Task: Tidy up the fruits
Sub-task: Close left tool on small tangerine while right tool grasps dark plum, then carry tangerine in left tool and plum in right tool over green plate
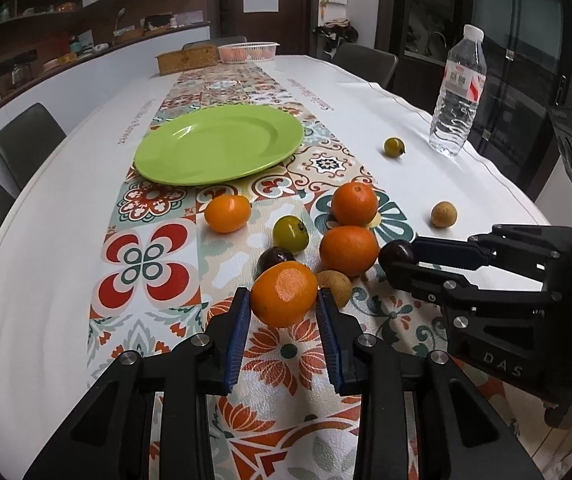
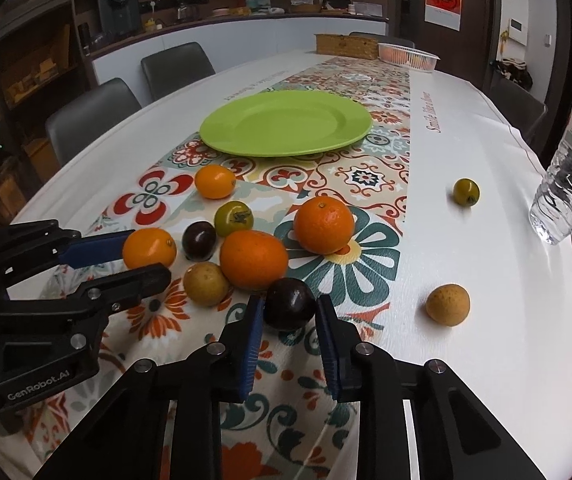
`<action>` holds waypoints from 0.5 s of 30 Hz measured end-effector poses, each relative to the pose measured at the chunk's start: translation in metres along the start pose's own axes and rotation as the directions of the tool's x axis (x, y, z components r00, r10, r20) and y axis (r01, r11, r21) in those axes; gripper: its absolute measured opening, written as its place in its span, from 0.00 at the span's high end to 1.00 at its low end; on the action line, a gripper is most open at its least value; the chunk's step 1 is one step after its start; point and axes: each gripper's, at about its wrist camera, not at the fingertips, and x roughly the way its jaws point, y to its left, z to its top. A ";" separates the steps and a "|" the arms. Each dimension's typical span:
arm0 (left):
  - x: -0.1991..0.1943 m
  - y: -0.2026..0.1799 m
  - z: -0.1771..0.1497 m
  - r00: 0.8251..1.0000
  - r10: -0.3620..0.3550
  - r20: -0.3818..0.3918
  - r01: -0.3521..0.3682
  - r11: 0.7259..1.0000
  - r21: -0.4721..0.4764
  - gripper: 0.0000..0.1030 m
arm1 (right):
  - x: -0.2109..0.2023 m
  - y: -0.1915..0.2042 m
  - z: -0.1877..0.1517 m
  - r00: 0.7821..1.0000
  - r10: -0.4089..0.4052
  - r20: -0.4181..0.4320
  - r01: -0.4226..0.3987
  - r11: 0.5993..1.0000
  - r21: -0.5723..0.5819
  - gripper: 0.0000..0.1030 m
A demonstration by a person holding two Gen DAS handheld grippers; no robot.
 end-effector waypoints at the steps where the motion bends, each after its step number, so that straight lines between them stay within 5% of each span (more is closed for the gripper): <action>1: -0.002 0.000 0.000 1.000 0.001 0.003 -0.001 1.000 -0.004 0.68 | -0.002 0.001 0.000 1.000 0.000 0.004 0.000 1.000 0.000 0.73; 15: -0.031 0.002 0.012 0.996 0.052 0.074 -0.050 0.998 -0.026 0.68 | -0.043 0.006 0.014 0.994 0.003 0.110 -0.002 1.000 -0.002 0.73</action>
